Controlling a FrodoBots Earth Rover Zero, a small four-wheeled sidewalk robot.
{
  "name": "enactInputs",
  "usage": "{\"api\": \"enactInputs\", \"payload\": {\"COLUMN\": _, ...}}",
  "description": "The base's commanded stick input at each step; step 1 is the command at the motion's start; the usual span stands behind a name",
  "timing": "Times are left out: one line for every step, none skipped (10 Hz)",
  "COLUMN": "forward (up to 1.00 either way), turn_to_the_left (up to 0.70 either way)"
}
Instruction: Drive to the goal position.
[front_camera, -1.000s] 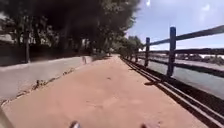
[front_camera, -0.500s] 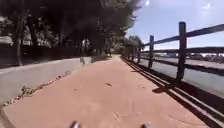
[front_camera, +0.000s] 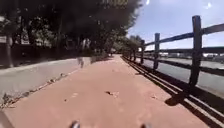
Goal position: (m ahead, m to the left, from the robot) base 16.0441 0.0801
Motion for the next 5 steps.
{"api": "enactInputs", "payload": {"forward": 0.85, "turn_to_the_left": 0.00}}
{"api": "enactInputs", "payload": {"forward": 0.85, "turn_to_the_left": 0.00}}
{"api": "enactInputs", "payload": {"forward": 0.85, "turn_to_the_left": 0.00}}
{"api": "enactInputs", "payload": {"forward": 0.85, "turn_to_the_left": 0.00}}
{"api": "enactInputs", "payload": {"forward": 0.85, "turn_to_the_left": 0.00}}
